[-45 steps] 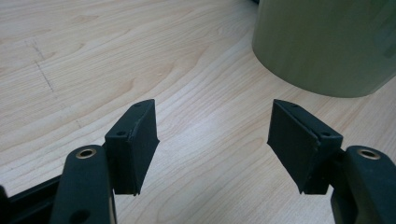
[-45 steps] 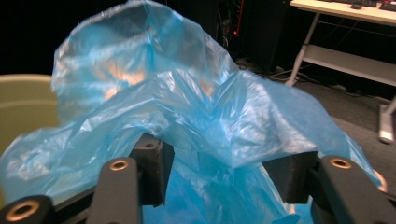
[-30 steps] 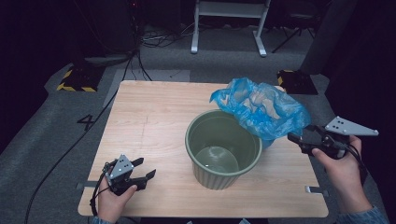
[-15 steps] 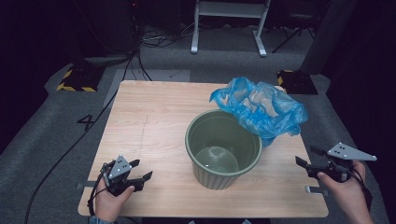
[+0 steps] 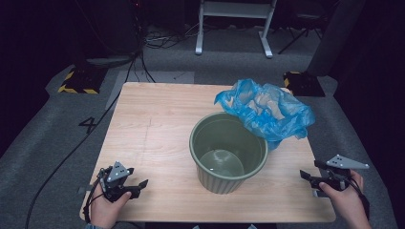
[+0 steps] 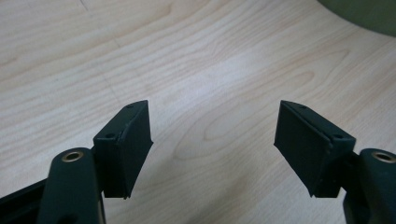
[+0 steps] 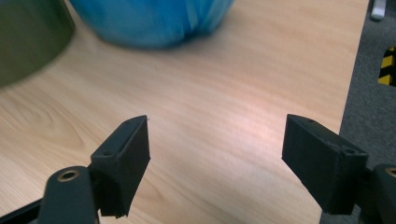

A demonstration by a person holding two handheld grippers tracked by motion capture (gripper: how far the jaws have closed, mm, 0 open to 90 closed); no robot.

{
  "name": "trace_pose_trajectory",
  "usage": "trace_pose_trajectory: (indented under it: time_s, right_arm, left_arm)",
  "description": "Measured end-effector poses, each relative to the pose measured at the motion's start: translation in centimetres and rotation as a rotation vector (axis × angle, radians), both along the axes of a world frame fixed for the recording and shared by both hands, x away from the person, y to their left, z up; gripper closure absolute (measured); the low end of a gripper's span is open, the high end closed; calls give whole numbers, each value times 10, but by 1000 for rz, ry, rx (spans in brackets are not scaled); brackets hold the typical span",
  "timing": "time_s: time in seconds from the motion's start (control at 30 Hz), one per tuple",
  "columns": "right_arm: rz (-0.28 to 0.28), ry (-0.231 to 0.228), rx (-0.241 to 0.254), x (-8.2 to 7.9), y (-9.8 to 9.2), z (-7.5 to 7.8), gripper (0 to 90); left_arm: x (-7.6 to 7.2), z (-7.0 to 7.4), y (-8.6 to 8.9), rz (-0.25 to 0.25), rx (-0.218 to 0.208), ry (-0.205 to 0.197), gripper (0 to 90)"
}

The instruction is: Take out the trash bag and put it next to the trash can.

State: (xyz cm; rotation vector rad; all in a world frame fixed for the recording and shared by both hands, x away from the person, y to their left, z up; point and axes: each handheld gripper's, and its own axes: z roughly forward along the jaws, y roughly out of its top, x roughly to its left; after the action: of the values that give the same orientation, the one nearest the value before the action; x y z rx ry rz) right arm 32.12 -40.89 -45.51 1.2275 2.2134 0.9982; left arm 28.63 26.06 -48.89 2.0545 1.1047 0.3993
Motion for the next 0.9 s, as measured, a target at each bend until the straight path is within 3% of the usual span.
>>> trace_pose_trajectory:
  time_s: [0.13, 0.27, 0.53, 0.73, 0.9]
  right_arm:
    - [12, 43, 6, 0, 0, -17, 231]
    - [26, 57, -26, 0, 2, -30, 208]
    - [6, 37, 1, 1, 8, -47, 194]
    - [-2, 23, 7, 3, 11, -49, 189]
    - [12, 22, 5, 4, 13, -49, 184]
  left_arm:
    - [0, -2, 3, -7, 9, 27, 245]
    - [2, -4, 4, -15, 29, 32, 224]
    - [6, -13, 4, -22, 55, 36, 183]
    - [9, -16, 2, -25, 75, -2, 155]
    - [12, -16, 3, -26, 77, 1, 135]
